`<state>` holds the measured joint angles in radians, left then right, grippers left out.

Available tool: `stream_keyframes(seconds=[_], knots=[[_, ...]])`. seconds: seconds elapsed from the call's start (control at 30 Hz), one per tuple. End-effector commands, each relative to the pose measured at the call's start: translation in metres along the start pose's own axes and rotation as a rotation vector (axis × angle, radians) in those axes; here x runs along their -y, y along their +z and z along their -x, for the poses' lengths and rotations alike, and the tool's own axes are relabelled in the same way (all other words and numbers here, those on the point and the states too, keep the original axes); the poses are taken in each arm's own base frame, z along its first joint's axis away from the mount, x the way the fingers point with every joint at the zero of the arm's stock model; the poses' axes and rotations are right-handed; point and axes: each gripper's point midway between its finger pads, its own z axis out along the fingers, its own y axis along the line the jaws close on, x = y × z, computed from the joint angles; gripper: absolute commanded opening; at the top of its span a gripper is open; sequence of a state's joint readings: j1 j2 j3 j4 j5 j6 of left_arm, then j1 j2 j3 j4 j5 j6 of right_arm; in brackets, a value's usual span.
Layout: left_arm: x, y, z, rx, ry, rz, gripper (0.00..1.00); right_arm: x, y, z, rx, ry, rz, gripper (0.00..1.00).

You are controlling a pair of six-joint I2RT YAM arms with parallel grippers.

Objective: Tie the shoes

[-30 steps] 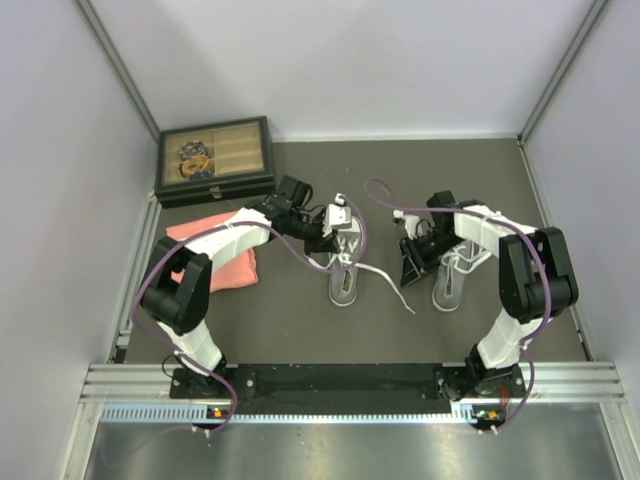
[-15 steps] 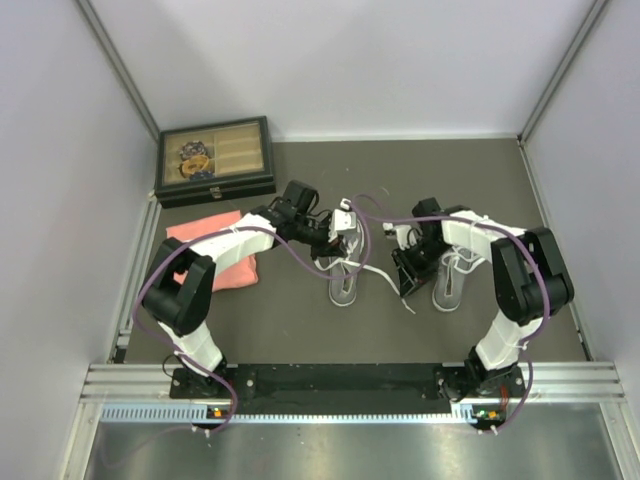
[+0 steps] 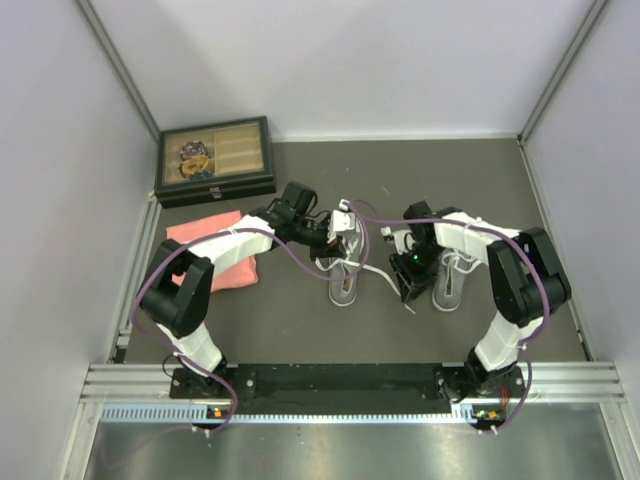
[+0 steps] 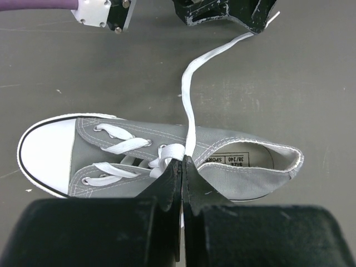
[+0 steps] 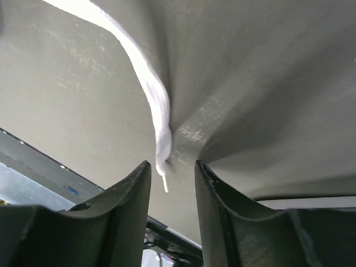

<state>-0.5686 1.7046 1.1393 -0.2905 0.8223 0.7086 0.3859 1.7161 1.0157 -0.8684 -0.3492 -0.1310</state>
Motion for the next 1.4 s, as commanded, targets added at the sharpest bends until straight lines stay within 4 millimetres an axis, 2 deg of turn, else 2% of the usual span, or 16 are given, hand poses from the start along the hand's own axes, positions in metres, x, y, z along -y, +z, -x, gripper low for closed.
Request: stream_keyframes(seconds=[0.0, 0.27, 0.37, 0.4, 0.43, 0.53, 0.73, 0.77, 0.83, 0.87, 0.93, 0.97, 1.03, 1.2, 1.23, 1.37], knots=[[0.002, -0.008, 0.021, 0.057, 0.062, 0.01, 0.0, -0.013, -0.003, 0.011, 0.016, 0.026, -0.014, 0.38], [0.002, -0.007, 0.018, 0.053, 0.058, 0.007, 0.0, -0.015, 0.014, 0.011, -0.009, -0.013, -0.105, 0.33], [0.002, -0.008, 0.018, 0.053, 0.059, 0.008, 0.0, -0.009, 0.014, 0.011, -0.009, 0.014, -0.148, 0.21], [0.003, -0.008, 0.018, 0.055, 0.06, 0.006, 0.0, -0.006, 0.012, 0.012, -0.007, 0.023, -0.154, 0.07], [0.004, -0.008, 0.019, 0.056, 0.064, 0.004, 0.0, -0.005, 0.01, 0.013, 0.0, 0.028, -0.153, 0.0], [0.006, -0.009, 0.019, 0.062, 0.074, -0.005, 0.0, -0.002, -0.004, 0.026, 0.049, 0.046, -0.13, 0.0], [0.011, -0.01, 0.021, 0.073, 0.106, -0.017, 0.0, -0.014, -0.066, 0.1, 0.31, -0.026, -0.013, 0.0], [0.011, -0.011, 0.022, 0.077, 0.112, -0.018, 0.0, -0.021, -0.084, 0.121, 0.375, -0.061, 0.007, 0.0], [0.013, -0.011, 0.022, 0.079, 0.122, -0.021, 0.0, -0.028, -0.094, 0.139, 0.412, -0.086, 0.035, 0.0], [0.012, -0.012, 0.022, 0.079, 0.127, -0.018, 0.0, -0.039, -0.108, 0.156, 0.461, -0.103, 0.077, 0.0], [0.012, -0.012, 0.023, 0.087, 0.145, -0.014, 0.0, -0.044, -0.106, 0.172, 0.476, -0.099, 0.12, 0.0], [0.014, -0.012, 0.023, 0.091, 0.148, -0.018, 0.0, -0.056, -0.115, 0.186, 0.515, -0.121, 0.158, 0.0], [0.013, -0.012, 0.025, 0.099, 0.162, -0.014, 0.0, -0.062, -0.109, 0.199, 0.519, -0.144, 0.177, 0.0], [0.015, -0.013, 0.029, 0.111, 0.187, -0.021, 0.0, -0.114, -0.125, 0.238, 0.643, -0.208, 0.308, 0.0], [0.015, -0.013, 0.029, 0.11, 0.186, -0.021, 0.0, -0.122, -0.13, 0.244, 0.664, -0.222, 0.325, 0.0], [0.017, -0.014, 0.027, 0.104, 0.201, -0.027, 0.0, -0.158, -0.121, 0.254, 0.645, -0.276, 0.4, 0.0]])
